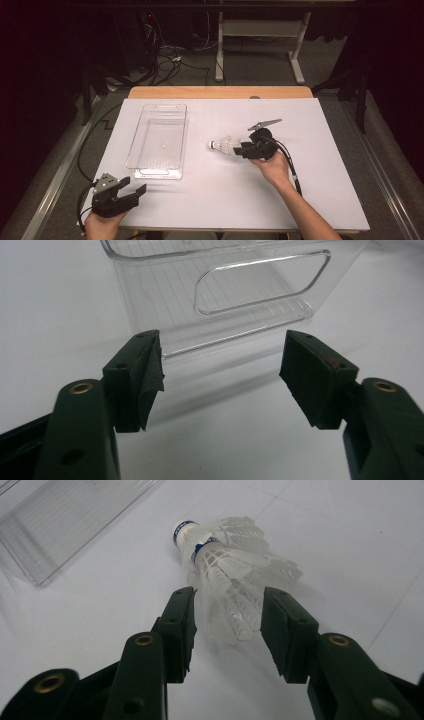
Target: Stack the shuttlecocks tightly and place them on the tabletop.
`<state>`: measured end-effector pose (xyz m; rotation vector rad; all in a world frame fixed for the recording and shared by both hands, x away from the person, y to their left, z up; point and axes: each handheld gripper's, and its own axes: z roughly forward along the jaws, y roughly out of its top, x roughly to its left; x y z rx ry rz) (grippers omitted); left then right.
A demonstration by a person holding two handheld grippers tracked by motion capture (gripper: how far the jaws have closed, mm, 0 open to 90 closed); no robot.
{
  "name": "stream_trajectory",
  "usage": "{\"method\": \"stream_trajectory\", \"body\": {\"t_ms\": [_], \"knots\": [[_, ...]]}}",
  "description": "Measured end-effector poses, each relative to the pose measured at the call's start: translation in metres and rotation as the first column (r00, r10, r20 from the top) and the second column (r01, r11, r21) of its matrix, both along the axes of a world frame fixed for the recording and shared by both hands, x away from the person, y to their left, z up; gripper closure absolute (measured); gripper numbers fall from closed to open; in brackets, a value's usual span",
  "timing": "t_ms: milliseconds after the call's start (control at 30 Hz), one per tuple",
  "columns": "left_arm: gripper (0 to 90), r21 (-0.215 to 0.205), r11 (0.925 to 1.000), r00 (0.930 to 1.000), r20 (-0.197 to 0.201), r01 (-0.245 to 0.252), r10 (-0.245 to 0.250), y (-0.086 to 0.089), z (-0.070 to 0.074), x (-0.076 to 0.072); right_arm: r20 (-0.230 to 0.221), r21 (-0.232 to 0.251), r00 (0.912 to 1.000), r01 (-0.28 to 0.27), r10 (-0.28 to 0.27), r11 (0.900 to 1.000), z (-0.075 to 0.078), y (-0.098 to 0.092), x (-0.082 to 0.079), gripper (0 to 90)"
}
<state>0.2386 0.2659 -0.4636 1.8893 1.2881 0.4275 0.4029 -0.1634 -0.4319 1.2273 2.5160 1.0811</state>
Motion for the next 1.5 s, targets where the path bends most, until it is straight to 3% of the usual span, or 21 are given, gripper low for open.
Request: {"method": "stream_trajectory", "body": {"t_ms": [800,1200,1500], "knots": [[34.0,0.001,0.9999,0.9999,-0.010,0.014,-0.014,0.000,-0.001,0.002,0.049,-0.013,0.9986,0.019,-0.018,1.000,0.014,-0.023,-0.016,58.5],[34.0,0.008,0.9999,0.9999,0.008,0.015,-0.015,-0.001,0.001,-0.003,0.075,0.010,0.9930,0.091,-0.091,0.996,0.020,-0.046,-0.022,61.0],[33.9,0.013,0.9998,0.9999,0.006,0.012,-0.012,-0.001,0.001,-0.003,0.074,-0.015,0.9905,0.117,-0.116,0.993,0.026,-0.053,-0.017,62.5]]}}
